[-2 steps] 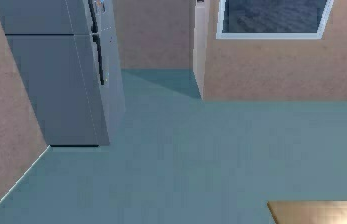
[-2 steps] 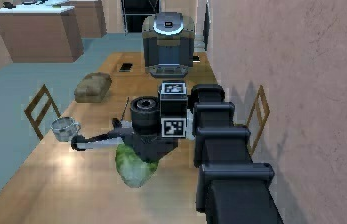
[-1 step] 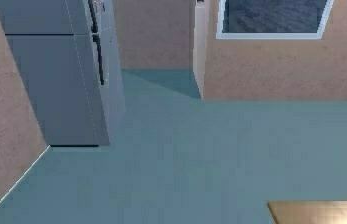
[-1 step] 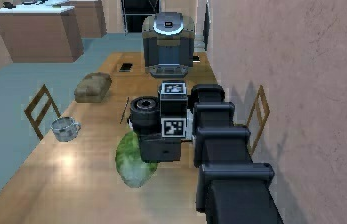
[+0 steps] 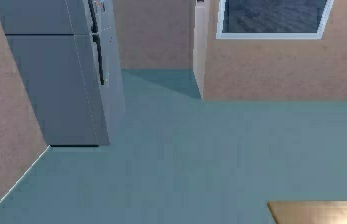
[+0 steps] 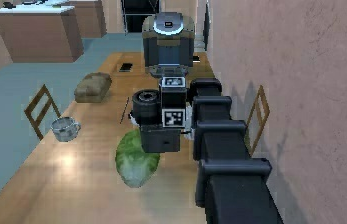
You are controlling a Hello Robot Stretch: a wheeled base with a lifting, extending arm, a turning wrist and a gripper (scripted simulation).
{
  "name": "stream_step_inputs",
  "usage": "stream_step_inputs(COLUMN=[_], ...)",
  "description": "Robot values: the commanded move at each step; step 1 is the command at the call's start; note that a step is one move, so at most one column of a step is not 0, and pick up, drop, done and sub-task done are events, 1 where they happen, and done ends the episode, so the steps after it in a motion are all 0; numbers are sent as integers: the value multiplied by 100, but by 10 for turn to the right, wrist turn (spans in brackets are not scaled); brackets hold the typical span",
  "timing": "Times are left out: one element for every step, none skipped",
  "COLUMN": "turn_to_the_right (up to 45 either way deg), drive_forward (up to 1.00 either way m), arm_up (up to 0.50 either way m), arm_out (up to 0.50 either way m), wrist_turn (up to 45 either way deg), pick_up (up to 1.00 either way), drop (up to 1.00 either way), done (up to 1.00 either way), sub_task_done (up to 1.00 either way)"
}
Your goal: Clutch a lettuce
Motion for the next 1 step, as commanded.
stream_step_inputs(turn_to_the_right=[0], drive_forward=[0], arm_up=[0], arm_out=[0], wrist_turn=[0], pick_up=[100], drop=[0], done=[0], sub_task_done=[0])
